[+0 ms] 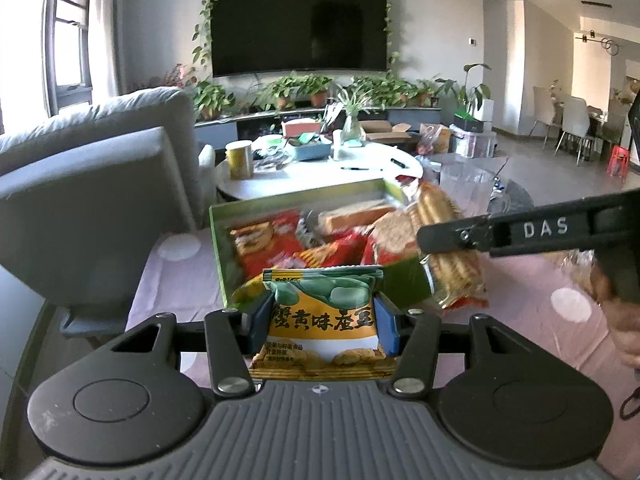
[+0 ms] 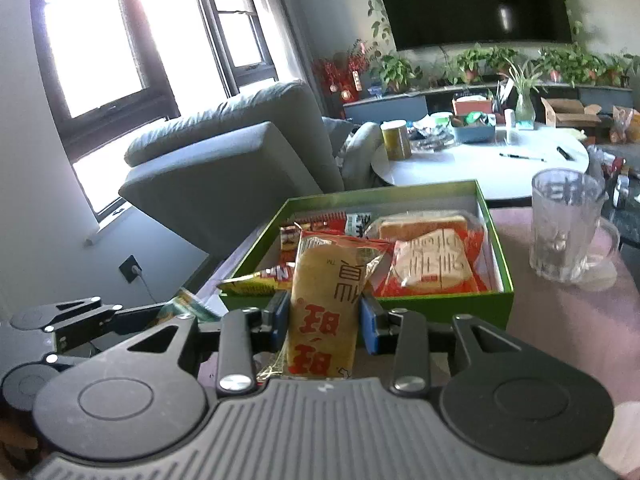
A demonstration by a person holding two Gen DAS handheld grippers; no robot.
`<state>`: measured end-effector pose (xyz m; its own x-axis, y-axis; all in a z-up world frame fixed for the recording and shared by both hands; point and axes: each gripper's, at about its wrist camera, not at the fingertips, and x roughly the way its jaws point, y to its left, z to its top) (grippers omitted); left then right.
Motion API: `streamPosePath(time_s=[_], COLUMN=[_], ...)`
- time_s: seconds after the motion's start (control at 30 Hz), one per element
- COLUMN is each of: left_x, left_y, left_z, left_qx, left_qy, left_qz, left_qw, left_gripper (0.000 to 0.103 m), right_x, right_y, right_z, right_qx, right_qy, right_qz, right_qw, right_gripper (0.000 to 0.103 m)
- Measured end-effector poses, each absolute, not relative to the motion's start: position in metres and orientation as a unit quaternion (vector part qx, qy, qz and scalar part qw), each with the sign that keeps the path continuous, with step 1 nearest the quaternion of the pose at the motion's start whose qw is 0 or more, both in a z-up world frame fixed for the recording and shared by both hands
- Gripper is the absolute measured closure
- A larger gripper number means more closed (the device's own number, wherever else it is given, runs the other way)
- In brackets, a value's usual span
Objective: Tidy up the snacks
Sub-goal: 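Lift both snacks and carry them over the green box with both grippers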
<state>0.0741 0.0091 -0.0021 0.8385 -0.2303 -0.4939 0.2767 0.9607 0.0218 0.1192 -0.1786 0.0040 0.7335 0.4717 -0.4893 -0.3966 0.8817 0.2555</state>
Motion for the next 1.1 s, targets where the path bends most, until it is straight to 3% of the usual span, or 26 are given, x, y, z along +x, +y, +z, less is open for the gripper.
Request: streamPosePath(time_s=[1.1], left_x=[0.170], left_y=[0.004], left_z=[0.027], left_qx=[0.019], left_qy=[0.252], left_qz=[-0.102], left_qw=[0.962], left_gripper=[0.054], right_x=[0.177], right_y=[-0.174], right_z=[0.020], right_qx=[0.069], right_qy=[0.251], right_qz=[0.205], right_qw=[0.944], right_gripper=[0.042])
